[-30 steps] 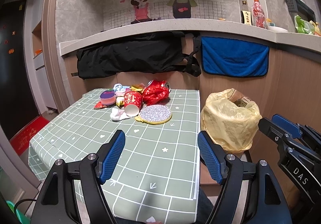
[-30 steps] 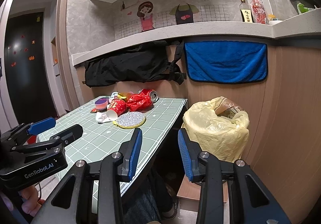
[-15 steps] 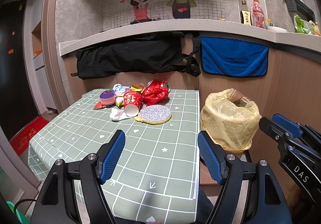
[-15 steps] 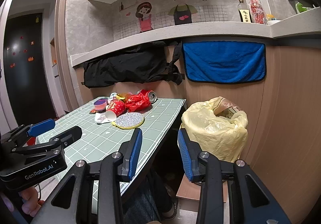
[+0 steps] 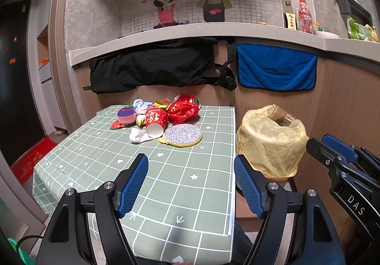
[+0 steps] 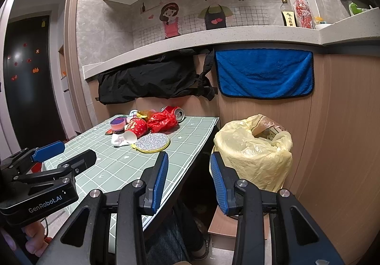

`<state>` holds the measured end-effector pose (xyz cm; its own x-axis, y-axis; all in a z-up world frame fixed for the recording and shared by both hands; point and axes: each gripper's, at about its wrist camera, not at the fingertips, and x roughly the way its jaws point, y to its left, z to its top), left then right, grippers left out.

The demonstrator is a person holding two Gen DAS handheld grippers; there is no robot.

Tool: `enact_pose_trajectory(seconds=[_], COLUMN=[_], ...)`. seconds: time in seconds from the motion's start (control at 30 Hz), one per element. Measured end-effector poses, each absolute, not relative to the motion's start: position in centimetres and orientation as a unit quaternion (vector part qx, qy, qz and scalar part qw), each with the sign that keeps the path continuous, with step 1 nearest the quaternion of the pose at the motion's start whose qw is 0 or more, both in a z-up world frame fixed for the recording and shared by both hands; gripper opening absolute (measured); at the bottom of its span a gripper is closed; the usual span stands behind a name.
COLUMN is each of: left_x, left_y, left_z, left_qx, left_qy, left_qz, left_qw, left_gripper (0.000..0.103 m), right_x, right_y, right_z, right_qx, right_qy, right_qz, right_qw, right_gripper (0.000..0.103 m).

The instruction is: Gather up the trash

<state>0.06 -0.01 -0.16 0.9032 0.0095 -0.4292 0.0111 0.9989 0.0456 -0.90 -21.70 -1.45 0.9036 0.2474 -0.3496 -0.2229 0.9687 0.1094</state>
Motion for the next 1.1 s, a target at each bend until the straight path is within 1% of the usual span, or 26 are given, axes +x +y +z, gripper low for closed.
enact_pose_trajectory(seconds=[0.83,1.0,1.1], left_x=[0.2,1.6,3.3], left_y=[-0.4,0.5,1.8], left_z=[-0.4,-0.1,0.5], left_qx=[0.021,0.005,0.013], left_qy=[0.222,0.226,0.217], left_qz=[-0.001,0.004,0.017], left_qw=[0.975,0.974,0.976], left_gripper=[0.075,0.075,0.075], right_x=[-0.9,-0.4,1.0], right_y=[-22.0,-21.9,-21.2], right_z=[-1.4,-1.2,-0.5], right_qx=[0.032,0.024,0.014], right_qy=[0.181,0.181,0.181], right_qz=[0.117,0.122,0.132], right_qw=[0.976,0.976,0.974], right_gripper=[0.036,0.036,0.036])
